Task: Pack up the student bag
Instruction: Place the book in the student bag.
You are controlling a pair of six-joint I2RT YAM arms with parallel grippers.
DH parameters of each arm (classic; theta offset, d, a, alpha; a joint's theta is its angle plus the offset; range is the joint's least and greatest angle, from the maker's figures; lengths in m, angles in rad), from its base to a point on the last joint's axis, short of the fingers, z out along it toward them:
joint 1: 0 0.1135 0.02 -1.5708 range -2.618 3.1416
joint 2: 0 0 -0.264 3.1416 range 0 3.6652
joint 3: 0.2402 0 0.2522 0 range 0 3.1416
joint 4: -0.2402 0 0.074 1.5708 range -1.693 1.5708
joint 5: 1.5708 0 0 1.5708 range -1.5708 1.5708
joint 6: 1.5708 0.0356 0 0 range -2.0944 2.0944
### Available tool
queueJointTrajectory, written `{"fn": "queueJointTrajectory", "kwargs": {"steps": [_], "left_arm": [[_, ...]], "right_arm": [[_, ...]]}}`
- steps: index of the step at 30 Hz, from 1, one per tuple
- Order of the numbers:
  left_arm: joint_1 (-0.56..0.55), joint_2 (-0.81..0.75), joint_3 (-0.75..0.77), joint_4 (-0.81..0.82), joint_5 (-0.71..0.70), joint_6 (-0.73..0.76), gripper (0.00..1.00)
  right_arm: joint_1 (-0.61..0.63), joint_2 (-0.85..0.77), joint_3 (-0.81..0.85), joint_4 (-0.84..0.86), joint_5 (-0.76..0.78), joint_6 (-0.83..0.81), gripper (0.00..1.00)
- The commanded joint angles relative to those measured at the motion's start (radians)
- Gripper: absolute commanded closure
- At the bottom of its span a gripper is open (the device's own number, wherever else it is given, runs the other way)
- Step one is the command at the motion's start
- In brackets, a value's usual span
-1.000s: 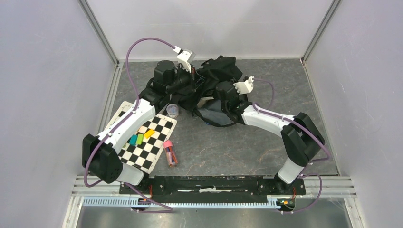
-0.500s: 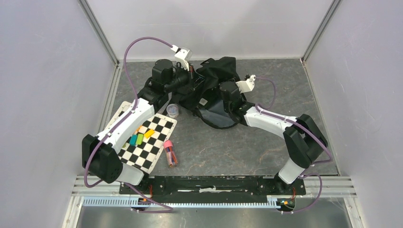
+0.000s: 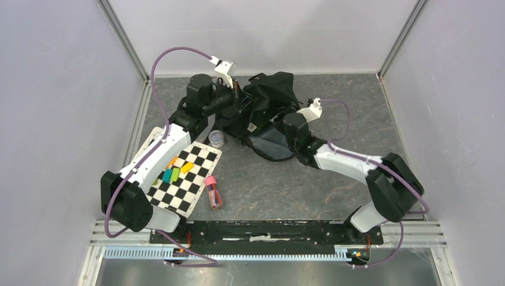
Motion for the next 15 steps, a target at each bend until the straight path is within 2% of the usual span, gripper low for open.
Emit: {"fn": "queueJointTrajectory", "kwargs": {"steps": [1, 4, 8, 10, 15], "left_arm": [[0.019, -0.075, -0.004, 0.044, 0.028, -0.028, 0.92], [0.025, -0.081, -0.019, 0.044, 0.002, -0.046, 0.92], [0.032, -0.094, -0.025, 0.015, -0.019, -0.057, 0.92], [0.035, -0.099, -0.026, 0.007, -0.018, -0.058, 0.93], [0.039, -0.091, -0.013, -0.014, -0.001, -0.058, 0.92]], "right_arm": [[0.019, -0.202, -0.167, 0.073, 0.023, -0.189, 0.36], [0.021, -0.345, -0.317, 0.118, -0.003, -0.307, 0.19], [-0.042, -0.506, -0.426, 0.016, -0.054, -0.511, 0.02], [-0.11, -0.556, -0.449, -0.035, -0.143, -0.604, 0.02], [-0.325, -0.566, -0.458, -0.094, -0.519, -0.686, 0.02]]}}
